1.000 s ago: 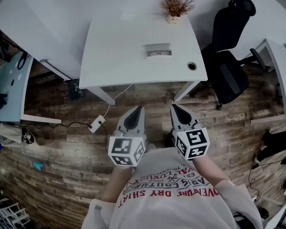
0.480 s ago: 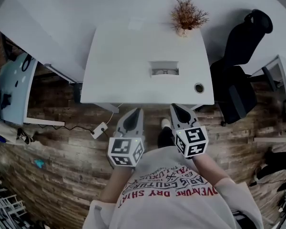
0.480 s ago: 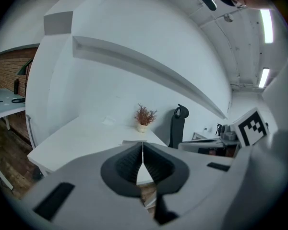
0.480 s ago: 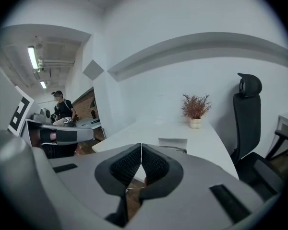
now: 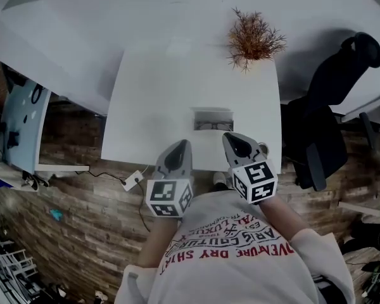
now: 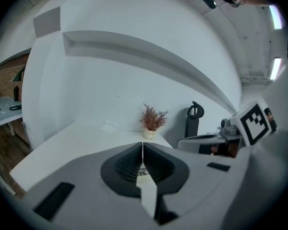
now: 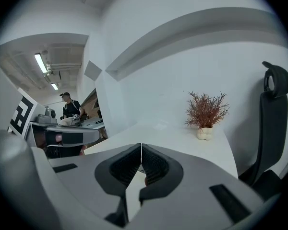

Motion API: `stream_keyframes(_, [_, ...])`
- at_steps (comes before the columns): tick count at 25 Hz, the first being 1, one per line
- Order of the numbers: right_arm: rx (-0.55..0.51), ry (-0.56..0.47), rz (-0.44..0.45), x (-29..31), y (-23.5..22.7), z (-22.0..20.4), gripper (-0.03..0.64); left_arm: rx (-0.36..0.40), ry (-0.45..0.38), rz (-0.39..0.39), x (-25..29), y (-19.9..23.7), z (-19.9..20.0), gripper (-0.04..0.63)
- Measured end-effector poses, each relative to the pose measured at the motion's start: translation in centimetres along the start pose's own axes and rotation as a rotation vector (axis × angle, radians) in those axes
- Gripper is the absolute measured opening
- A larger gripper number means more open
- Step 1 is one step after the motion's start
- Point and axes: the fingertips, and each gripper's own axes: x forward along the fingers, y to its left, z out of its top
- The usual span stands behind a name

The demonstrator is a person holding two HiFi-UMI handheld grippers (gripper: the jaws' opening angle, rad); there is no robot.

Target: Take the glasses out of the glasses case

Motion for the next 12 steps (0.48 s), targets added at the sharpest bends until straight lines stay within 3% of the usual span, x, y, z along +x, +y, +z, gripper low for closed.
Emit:
stream_keyframes(5, [-0.020, 0.120, 0.086, 3.0, -2.8, -1.5, 0.012, -0.023, 0.053, 0.029, 4.3, 0.1, -0.4, 0.008])
stream_keyframes(12, [-0.023, 0.221, 0.096, 6.6, -4.0, -3.1, 0.014, -0.041, 0.133, 0.014, 7.6, 1.4, -1.5, 0.009])
